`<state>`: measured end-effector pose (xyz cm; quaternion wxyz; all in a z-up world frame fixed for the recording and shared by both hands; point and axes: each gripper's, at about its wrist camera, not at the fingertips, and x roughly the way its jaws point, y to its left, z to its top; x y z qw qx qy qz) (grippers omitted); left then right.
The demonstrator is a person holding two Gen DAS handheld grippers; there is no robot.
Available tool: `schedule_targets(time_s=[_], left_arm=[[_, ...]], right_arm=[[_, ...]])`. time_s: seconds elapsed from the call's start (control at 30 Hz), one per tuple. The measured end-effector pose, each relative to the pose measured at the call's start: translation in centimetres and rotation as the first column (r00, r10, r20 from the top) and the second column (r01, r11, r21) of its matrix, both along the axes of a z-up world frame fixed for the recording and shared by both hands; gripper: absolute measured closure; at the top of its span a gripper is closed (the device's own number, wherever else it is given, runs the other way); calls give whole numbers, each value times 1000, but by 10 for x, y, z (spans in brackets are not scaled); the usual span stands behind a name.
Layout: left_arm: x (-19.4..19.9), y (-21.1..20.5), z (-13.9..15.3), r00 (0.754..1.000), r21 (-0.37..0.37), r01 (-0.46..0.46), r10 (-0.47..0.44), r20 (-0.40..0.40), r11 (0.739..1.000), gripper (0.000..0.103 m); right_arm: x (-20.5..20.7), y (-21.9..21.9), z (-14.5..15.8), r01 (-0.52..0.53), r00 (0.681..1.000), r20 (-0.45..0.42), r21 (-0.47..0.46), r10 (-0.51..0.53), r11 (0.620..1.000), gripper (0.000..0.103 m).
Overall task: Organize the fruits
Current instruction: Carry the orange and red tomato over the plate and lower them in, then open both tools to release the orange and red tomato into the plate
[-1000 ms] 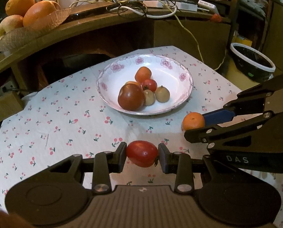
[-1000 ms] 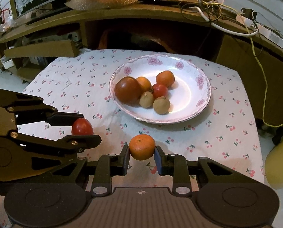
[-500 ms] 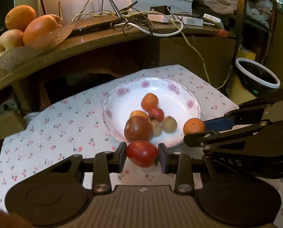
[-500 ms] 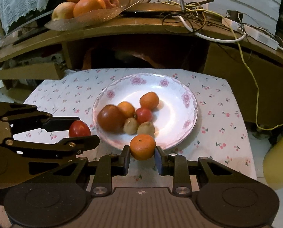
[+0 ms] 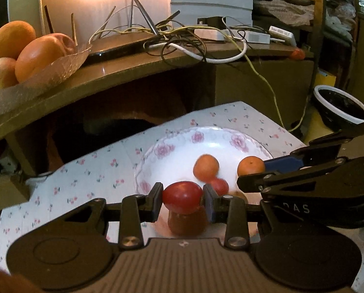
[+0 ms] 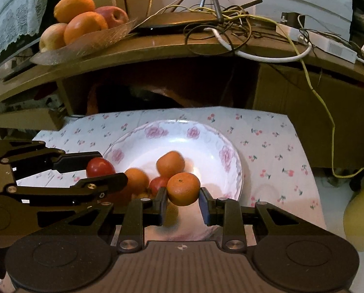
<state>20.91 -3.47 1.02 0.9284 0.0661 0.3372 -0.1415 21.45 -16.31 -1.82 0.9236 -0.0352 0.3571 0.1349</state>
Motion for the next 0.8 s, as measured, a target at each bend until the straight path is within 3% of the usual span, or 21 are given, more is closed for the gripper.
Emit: schedule_targets(time_s=[0.37,0.8], left_arm=[[31,-6,-15,1000,3,0,1,-25,1000,64],[34,-2,-11,1000,4,-17,17,-19,1000,62]], right_arm=[[31,-5,-15,2,1000,-29,-4,-2,1000,72],[35,-7,-11,-4,1000,-8,12,4,1000,65]])
